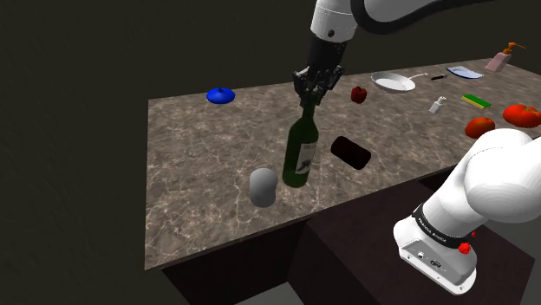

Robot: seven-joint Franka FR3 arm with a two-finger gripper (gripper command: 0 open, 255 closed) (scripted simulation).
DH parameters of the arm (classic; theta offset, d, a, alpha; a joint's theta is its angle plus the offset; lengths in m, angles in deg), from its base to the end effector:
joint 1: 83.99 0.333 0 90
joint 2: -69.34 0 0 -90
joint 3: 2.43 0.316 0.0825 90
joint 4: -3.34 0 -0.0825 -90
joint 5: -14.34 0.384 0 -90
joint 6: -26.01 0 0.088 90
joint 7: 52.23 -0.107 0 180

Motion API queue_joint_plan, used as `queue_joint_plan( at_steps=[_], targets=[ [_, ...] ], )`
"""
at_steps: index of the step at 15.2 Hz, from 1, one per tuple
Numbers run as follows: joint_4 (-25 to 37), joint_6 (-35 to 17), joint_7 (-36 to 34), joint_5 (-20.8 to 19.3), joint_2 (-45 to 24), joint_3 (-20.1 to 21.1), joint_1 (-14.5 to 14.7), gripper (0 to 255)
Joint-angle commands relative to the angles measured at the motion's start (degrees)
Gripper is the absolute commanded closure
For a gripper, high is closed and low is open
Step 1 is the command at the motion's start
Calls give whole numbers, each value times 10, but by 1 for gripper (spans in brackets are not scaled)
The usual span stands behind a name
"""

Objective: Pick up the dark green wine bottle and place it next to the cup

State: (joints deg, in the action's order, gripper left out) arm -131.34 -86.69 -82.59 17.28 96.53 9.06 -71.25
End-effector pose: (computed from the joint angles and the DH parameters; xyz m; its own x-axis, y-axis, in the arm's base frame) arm 0.3779 0.1817 0.5121 0.9855 -0.1419 0.0936 -0.1420 -0.9899 -0.0058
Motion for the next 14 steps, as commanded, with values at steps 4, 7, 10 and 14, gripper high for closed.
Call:
queue_joint_plan(
  at_steps=[4, 7, 10, 14],
  targets=[
    [-35, -42, -1, 1, -7, 3, 0, 255],
    [-53, -67, -2, 1, -13, 5, 1, 255],
    [-53, -67, -2, 1, -13, 5, 1, 255],
    [-53, -67, -2, 1, -13, 5, 1, 255]
  ],
)
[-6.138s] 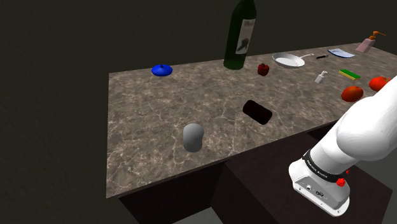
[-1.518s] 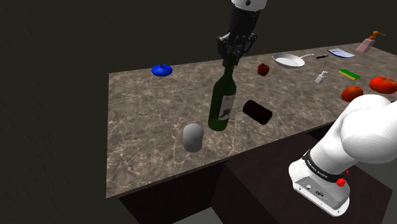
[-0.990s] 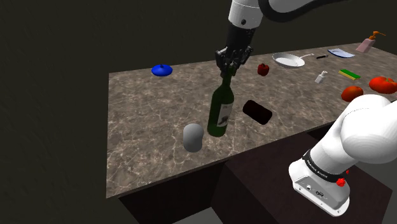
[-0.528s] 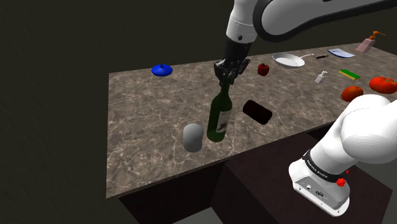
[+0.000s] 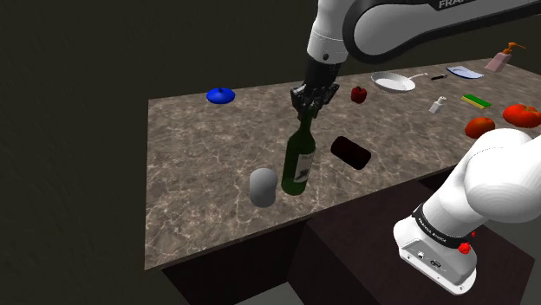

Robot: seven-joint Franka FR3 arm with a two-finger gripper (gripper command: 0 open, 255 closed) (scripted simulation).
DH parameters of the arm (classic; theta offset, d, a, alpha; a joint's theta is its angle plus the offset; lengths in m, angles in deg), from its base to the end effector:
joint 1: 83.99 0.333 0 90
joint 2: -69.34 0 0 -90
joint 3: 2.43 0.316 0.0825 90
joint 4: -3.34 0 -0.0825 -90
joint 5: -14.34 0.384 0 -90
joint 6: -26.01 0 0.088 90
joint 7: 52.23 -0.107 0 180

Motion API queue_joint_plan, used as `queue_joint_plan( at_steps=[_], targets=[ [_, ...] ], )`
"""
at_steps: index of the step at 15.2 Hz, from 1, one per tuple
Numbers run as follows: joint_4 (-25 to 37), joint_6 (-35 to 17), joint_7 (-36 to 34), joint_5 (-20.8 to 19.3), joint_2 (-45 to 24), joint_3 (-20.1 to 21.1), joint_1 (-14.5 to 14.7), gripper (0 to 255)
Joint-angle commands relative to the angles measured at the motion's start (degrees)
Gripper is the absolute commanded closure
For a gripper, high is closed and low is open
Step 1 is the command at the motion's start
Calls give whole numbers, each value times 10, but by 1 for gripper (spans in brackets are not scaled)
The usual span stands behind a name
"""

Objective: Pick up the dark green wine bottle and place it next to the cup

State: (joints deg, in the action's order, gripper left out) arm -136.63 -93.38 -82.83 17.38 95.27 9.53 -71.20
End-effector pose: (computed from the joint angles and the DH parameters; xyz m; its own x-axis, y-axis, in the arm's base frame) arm 0.3781 0.1815 0.4695 0.9852 -0.1420 0.0957 -0.1420 -0.9898 -0.0073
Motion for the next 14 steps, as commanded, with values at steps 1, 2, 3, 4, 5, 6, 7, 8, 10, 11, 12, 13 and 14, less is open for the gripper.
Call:
queue_joint_plan(
  at_steps=[1, 2, 3, 4, 5, 6, 7, 8, 10, 11, 12, 13, 14],
  targets=[
    [0, 0, 0, 0, 0, 0, 0, 0],
    [0, 0, 0, 0, 0, 0, 0, 0],
    [0, 0, 0, 0, 0, 0, 0, 0],
    [0, 0, 0, 0, 0, 0, 0, 0],
    [0, 0, 0, 0, 0, 0, 0, 0],
    [-1, 0, 0, 0, 0, 0, 0, 0],
    [13, 21, 1, 0, 7, -1, 0, 0],
    [28, 41, 1, 1, 13, -3, 1, 0],
    [55, 77, 2, 1, 22, -5, 1, 0],
    [55, 77, 2, 1, 22, -5, 1, 0],
    [55, 78, 2, 1, 22, -5, 1, 0],
    [55, 77, 2, 1, 22, -5, 1, 0],
    [55, 77, 2, 1, 22, -5, 1, 0]
  ],
)
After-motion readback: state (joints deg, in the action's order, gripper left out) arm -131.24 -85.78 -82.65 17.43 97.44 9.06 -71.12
